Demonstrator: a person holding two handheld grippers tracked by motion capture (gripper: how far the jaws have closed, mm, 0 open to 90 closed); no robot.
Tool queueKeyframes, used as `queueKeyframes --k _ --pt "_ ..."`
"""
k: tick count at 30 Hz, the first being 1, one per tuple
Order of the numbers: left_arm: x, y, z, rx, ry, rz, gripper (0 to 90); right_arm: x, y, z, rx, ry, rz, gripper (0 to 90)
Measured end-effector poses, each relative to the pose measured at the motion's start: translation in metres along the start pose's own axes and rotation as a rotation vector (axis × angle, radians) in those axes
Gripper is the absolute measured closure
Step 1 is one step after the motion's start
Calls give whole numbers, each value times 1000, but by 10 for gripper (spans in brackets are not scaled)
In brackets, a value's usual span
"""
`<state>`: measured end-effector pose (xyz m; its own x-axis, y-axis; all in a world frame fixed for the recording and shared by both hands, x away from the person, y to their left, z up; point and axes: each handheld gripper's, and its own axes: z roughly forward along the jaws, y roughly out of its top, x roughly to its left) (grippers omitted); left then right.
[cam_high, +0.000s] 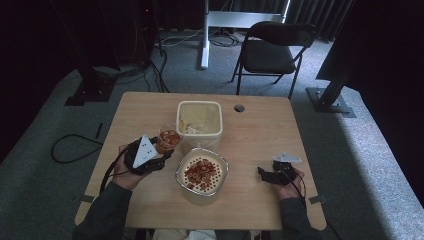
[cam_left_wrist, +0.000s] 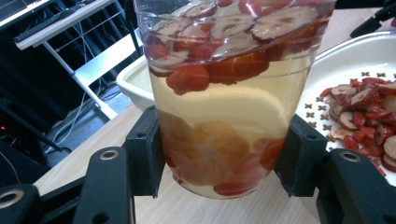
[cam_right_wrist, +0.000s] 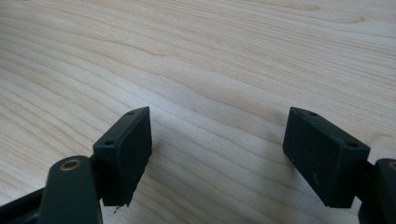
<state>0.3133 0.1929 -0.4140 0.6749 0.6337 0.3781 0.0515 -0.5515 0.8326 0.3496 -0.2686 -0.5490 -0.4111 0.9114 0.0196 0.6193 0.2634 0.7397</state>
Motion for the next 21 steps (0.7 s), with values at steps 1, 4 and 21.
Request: queueKeyframes --k 1,4,21 --pt "0 0 0 0 0 0 434 0 0 0 0 0 -1 233" --pt "-3 2 1 14 9 39 434 0 0 0 1 0 -1 233" --pt "-14 8 1 83 43 191 434 0 0 0 1 0 -2 233"
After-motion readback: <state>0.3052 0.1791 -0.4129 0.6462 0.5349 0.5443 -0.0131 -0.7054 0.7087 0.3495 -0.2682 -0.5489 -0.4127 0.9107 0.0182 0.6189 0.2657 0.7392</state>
